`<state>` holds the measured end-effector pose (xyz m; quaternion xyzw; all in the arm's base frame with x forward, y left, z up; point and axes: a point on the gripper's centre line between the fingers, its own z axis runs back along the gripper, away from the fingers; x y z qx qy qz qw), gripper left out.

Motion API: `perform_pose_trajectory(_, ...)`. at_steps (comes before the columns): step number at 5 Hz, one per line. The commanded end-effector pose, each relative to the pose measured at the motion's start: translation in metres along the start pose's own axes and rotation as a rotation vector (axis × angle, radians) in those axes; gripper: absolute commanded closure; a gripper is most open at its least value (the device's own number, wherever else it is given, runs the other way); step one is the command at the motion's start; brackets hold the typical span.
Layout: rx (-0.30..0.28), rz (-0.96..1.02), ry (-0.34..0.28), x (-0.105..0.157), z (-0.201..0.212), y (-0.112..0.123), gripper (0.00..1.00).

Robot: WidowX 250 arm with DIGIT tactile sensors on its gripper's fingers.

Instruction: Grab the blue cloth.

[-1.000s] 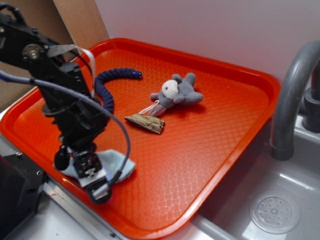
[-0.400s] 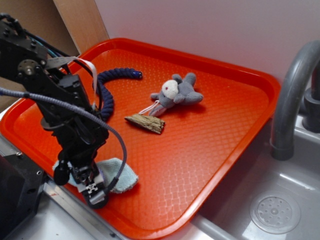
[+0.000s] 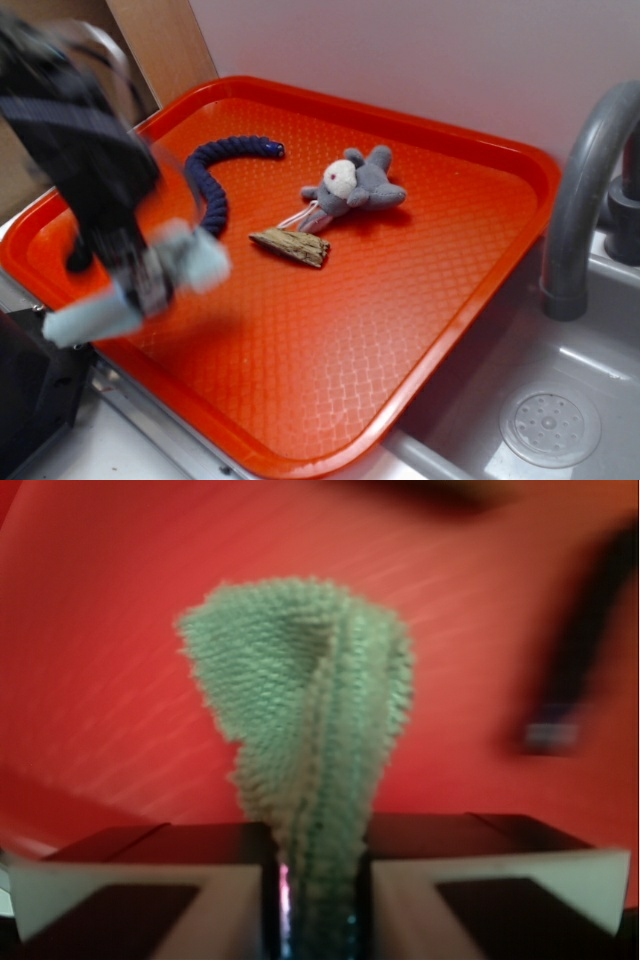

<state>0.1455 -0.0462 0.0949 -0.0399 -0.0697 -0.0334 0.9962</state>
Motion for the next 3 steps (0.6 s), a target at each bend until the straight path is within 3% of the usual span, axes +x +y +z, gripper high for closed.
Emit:
perform_pose_trajectory(1, 0.048, 0.247, -0.148, 0.034, 0.112, 0.071, 1.0)
perform_pose_trajectory(2, 0.065, 0.216, -0.121, 0.05, 0.128, 0.059, 1.0)
perform_pose_trajectory(3, 0.101, 0.179, -0.138, 0.044, 0.123, 0.055, 1.0)
